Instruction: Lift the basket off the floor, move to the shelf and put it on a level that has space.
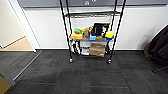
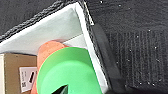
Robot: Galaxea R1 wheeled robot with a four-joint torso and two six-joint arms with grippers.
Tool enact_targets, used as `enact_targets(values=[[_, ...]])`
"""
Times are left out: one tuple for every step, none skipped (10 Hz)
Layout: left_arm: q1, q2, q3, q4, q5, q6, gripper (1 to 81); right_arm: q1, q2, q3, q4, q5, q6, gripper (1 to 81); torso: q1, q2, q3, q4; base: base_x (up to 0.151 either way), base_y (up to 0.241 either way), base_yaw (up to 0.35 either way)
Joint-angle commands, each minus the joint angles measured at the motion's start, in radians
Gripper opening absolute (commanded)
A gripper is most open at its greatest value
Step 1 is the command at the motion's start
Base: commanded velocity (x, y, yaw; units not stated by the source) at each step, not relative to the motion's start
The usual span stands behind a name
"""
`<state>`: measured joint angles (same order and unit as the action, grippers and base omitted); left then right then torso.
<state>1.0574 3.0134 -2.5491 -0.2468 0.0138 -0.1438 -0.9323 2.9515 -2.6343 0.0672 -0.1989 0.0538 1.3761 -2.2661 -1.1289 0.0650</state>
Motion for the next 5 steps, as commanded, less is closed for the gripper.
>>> enact_targets(values=[[-0.083,0.007,0.013,0.0,0.048,0.017,1.0,0.1,-0.003,-0.004,0.013,-0.036,0.004,81.1,0.0,0.0,0.0,0.0,0.0,0.0,0.0],[-0.081,0.007,0.023,0.001,0.046,0.02,1.0,0.094,-0.003,-0.004,0.011,-0.034,0.004,81.1,0.0,0.0,0.0,0.0,0.0,0.0,0.0],[-0.081,0.007,0.027,0.001,0.046,0.02,1.0,0.092,-0.003,-0.007,0.011,-0.024,0.009,81.1,0.0,0.0,0.0,0.0,0.0,0.0,0.0],[-0.081,0.007,0.038,0.001,0.048,0.017,1.0,0.092,-0.003,-0.012,0.019,-0.016,0.012,81.1,0.0,0.0,0.0,0.0,0.0,0.0,0.0],[-0.081,0.006,0.038,0.001,0.049,0.017,1.0,0.091,0.0,-0.016,0.022,0.006,0.012,81.1,0.0,0.0,0.0,0.0,0.0,0.0,0.0]])
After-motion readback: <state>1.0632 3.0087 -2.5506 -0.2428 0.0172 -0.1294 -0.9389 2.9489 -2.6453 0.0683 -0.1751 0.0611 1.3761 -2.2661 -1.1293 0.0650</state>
